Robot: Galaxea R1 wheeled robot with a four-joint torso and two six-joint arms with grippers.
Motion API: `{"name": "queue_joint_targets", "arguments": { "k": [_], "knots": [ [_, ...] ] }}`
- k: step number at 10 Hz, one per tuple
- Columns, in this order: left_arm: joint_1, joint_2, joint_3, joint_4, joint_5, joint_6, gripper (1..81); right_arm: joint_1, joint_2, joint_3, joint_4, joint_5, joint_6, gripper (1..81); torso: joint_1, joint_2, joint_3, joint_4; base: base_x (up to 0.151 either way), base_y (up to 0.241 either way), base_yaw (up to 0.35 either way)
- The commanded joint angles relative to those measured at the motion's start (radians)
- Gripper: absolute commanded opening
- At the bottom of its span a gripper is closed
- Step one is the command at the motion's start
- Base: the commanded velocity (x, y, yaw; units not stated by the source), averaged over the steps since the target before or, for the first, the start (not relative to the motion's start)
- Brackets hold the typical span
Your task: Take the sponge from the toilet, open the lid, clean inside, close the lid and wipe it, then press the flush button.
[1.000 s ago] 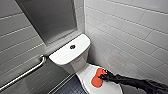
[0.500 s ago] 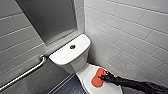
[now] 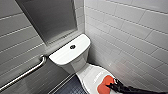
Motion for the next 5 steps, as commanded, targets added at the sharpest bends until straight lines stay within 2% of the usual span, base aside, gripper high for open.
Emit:
{"name": "queue_joint_targets", "arguments": {
  "k": [1, 3, 5],
  "knots": [
    [0.012, -0.009, 0.017, 0.0, 0.096, 0.005, 81.1, -0.061, -0.161, 0.109, -0.005, 0.002, 0.006, 1.0, 0.0, 0.0, 0.0, 0.0, 0.0, 0.0, 0.0],
    [0.01, -0.007, 0.017, 0.0, 0.096, 0.005, 81.1, -0.127, -0.281, 0.181, -0.005, 0.053, 0.004, 1.0, 0.0, 0.0, 0.0, 0.0, 0.0, 0.0, 0.0],
    [0.01, -0.007, 0.02, 0.0, 0.094, 0.005, 81.1, -0.236, -0.338, 0.184, -0.005, 0.142, 0.006, 1.0, 0.0, 0.0, 0.0, 0.0, 0.0, 0.0, 0.0]
  ]
}}
